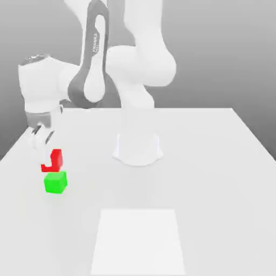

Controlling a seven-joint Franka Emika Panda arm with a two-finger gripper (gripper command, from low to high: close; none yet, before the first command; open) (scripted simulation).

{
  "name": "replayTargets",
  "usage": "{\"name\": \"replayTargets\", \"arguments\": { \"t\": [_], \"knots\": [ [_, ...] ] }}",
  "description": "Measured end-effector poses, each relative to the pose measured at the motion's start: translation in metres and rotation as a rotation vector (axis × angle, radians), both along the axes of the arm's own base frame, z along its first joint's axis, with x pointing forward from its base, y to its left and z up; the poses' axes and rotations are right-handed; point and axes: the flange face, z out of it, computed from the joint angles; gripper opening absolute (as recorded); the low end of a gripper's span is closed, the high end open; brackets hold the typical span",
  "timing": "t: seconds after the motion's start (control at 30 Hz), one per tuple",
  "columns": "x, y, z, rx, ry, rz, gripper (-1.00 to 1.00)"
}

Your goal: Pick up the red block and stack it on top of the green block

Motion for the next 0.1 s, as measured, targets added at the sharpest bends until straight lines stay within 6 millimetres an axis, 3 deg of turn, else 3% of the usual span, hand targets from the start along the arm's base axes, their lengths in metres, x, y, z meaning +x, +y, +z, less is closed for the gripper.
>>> {"name": "replayTargets", "arguments": {
  "t": [0.03,0.1],
  "knots": [
    [-0.0002,0.0009,-0.0060,-0.001,0.002,0.002,1.00],
    [0.0001,0.0011,-0.0060,-0.001,0.002,0.003,1.00]
  ]
}}
